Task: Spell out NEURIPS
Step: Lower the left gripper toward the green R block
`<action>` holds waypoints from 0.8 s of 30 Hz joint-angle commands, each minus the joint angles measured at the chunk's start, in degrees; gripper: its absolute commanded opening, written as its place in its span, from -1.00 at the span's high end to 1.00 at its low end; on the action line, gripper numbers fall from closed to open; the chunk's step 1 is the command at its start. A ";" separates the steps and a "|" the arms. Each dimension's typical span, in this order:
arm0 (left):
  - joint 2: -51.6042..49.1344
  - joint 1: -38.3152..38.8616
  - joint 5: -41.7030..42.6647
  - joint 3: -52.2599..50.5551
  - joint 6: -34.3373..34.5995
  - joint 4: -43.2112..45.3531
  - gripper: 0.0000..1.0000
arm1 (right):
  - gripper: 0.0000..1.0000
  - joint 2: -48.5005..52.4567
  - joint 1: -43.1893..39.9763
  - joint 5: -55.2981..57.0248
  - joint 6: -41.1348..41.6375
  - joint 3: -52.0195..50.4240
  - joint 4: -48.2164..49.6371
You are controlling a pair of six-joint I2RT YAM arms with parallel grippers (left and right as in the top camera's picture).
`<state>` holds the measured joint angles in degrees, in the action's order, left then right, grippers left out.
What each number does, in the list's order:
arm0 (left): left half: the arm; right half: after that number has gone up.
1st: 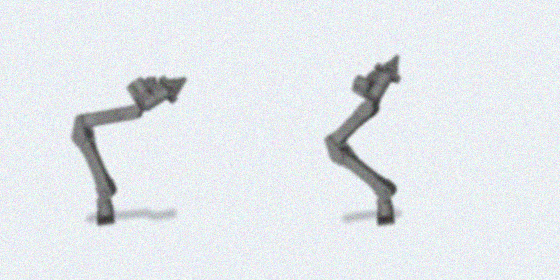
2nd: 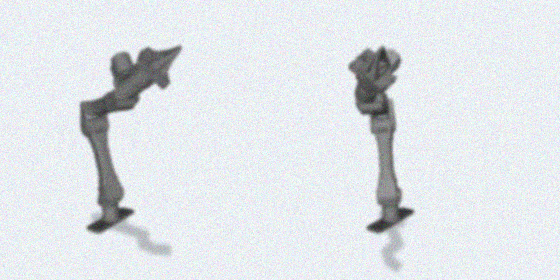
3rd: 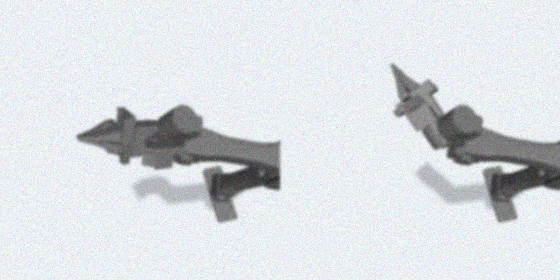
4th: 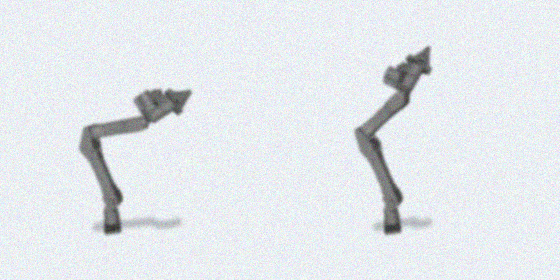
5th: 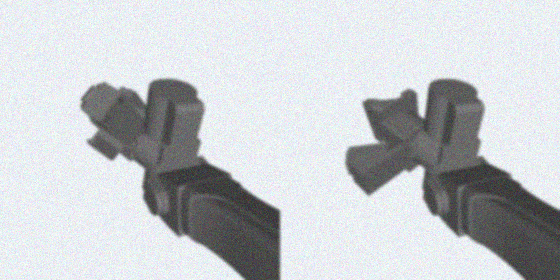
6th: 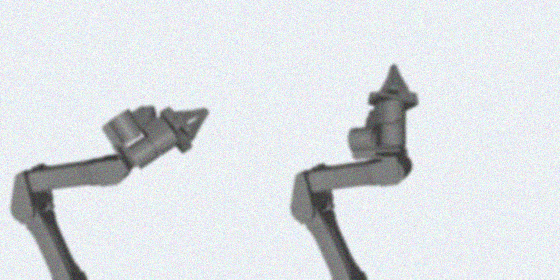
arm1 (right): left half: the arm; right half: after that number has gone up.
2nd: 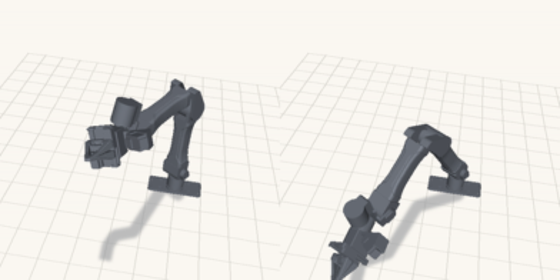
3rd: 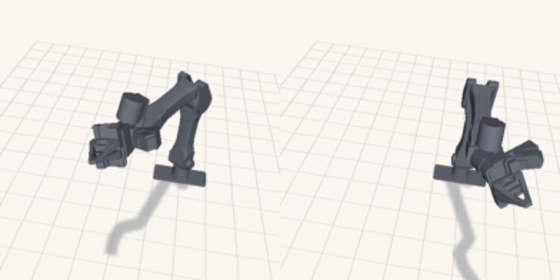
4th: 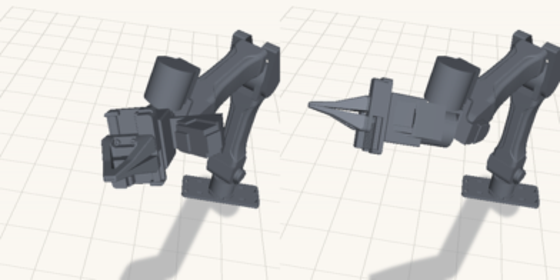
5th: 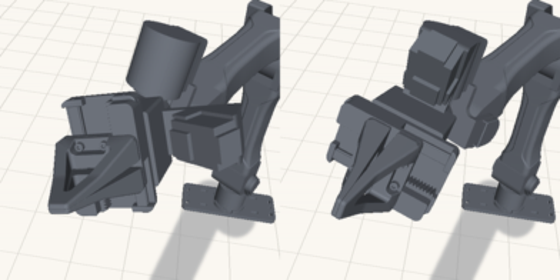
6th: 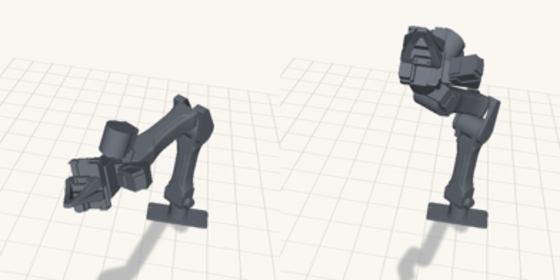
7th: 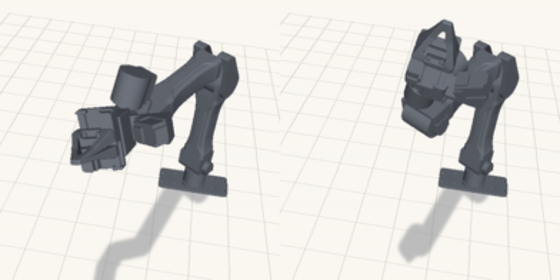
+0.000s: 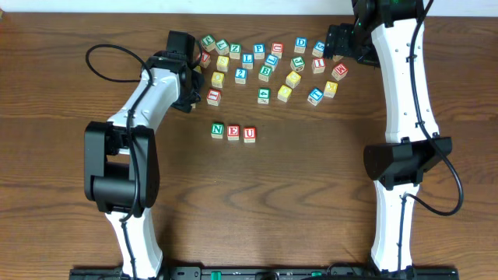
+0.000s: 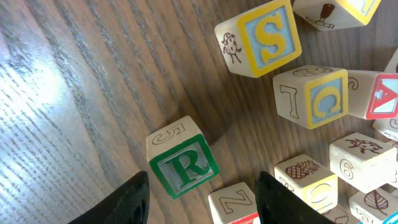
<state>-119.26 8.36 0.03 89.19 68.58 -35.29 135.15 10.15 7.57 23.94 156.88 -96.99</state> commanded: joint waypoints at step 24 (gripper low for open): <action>-5.16 -0.02 -1.11 0.17 -2.21 0.22 0.35 | -0.99 -0.76 0.83 1.11 0.85 -0.26 -0.20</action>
<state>-123.57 8.36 0.03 89.19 68.14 -34.83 135.17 10.15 7.55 23.94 156.88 -97.03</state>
